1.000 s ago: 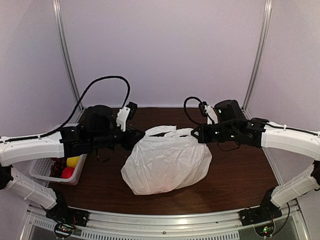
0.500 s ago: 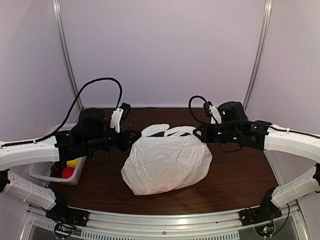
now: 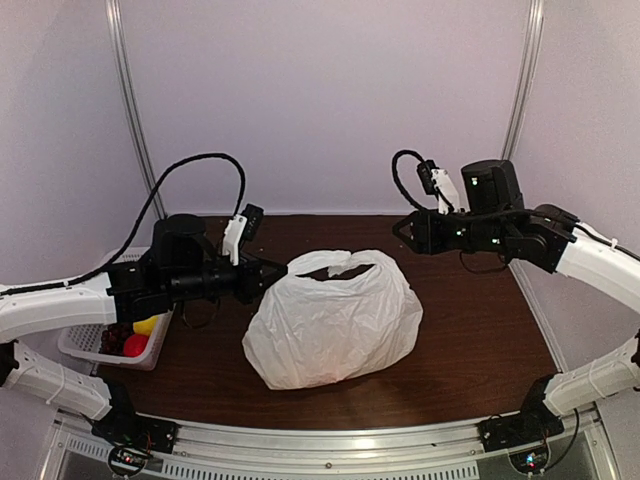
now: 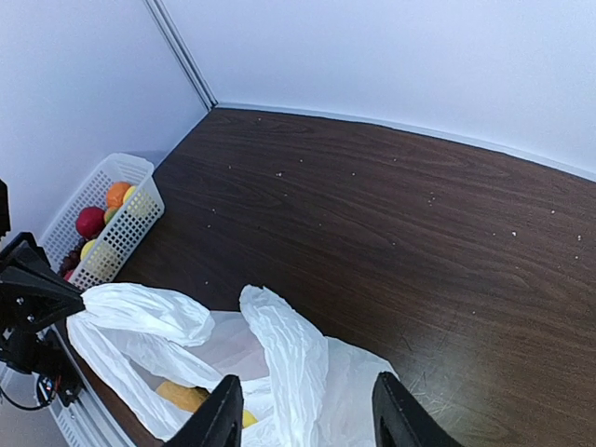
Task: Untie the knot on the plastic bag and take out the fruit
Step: Untie the bag handles from the takeout bag, then pick up the takeout bag from the center of the board.
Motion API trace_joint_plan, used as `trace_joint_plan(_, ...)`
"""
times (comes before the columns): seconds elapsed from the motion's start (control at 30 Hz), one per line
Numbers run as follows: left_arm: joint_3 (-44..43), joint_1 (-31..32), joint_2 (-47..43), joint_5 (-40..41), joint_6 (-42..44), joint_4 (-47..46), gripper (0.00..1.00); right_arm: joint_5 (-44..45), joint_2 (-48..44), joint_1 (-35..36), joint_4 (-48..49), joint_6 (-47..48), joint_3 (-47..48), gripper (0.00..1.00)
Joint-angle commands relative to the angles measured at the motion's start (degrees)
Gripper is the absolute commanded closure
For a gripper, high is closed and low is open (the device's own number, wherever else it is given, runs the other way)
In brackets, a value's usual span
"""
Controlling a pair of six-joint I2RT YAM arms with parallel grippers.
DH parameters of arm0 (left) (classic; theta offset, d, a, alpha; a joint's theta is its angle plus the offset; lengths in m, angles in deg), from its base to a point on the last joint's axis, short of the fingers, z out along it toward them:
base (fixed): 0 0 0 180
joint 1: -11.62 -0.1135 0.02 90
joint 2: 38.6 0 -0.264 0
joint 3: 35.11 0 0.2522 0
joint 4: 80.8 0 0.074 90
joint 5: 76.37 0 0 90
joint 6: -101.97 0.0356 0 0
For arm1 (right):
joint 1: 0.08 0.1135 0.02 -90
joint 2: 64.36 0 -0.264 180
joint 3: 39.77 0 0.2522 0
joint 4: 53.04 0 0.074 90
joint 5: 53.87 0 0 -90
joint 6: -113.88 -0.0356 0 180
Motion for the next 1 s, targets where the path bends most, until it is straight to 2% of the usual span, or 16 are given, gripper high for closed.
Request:
trace_joint_plan(0.0,0.72,-0.37,-0.76,-1.4,1.11,-2.58,1.0,-1.14,3.1,-0.08,-7.32,5.86,3.54,0.49)
trace_joint_plan(0.17,0.72,-0.37,-0.89,-1.33,1.05,-2.49,1.0,-4.17,6.73,0.06,-8.18,9.44,6.34,0.4)
trace_joint_plan(0.5,0.88,-0.37,-0.98,-1.29,0.57,-2.26,1.0,-5.32,15.49,1.52,-11.54,14.1,12.76,0.37)
trace_joint_plan(0.87,0.72,-0.37,-1.25,-0.66,0.39,-1.31,1.0,-6.05,18.4,3.38,-11.58,14.12,13.19,0.6)
trace_joint_plan(0.97,0.49,-0.37,-0.92,-0.62,0.39,-1.18,1.0,-4.9,18.37,3.57,-10.97,13.26,12.79,0.74)
